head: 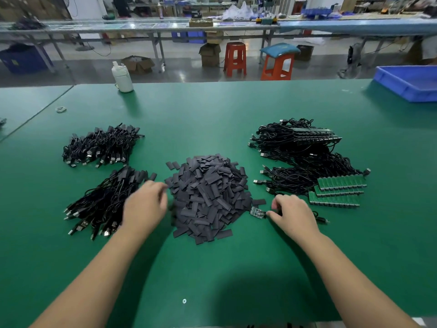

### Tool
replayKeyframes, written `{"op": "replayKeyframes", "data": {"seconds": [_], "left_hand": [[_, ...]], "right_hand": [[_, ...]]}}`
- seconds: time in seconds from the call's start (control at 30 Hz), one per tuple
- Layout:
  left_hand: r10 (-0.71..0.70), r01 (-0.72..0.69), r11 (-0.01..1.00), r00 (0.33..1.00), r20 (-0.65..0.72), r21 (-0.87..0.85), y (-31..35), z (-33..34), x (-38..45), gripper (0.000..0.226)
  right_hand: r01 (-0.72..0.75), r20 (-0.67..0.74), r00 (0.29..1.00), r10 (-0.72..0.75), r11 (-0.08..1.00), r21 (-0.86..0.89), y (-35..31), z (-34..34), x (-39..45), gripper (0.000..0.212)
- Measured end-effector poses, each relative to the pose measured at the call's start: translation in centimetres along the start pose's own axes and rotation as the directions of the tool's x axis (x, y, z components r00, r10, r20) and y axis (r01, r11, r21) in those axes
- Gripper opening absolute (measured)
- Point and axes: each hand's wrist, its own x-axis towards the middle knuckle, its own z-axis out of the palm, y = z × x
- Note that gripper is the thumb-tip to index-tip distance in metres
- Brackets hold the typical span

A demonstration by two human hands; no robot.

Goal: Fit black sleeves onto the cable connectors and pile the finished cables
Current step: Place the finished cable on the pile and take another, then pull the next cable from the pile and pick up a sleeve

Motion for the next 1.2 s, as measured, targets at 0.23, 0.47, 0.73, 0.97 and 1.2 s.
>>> {"op": "replayKeyframes", "data": {"seconds": [0.23, 0.47, 0.73, 0.97, 1.2], "left_hand": [[0.098, -0.001, 0.945, 0.955, 0.279, -0.326, 9.4, 3.9, -3.1, 0.022], [0.066, 0.142, 0.866, 0.918, 0.391, -0.479, 13.0, 6.0, -5.0, 0.017], [-0.083, 0.305, 0.655, 0.938, 0.336, -0.691, 14.8, 5.2, -3.5, 0.013], [-0.174, 0.374, 0.642, 0.921, 0.348, -0.669, 15.3, 4.6, -3.1, 0.019], [-0.223, 0.382, 0.679, 0.921, 0.319, -0.627, 15.7, 4.2, -3.3, 0.024]], "right_hand": [[0.066, 0.089, 0.994, -0.058, 0.994, -0.09, -1.9, 1.4, -0.4, 0.05], [-0.014, 0.114, 0.994, 0.004, 0.996, 0.088, -3.2, 0.7, -0.2, 0.022], [0.187, 0.056, 0.977, -0.207, 0.95, 0.252, -5.6, -1.9, -0.6, 0.021], [0.087, -0.036, 0.996, -0.079, 0.937, 0.337, -6.8, -2.1, -1.5, 0.017], [0.071, -0.138, 0.99, -0.022, 0.929, 0.364, -7.6, -1.4, -2.5, 0.018]]}}
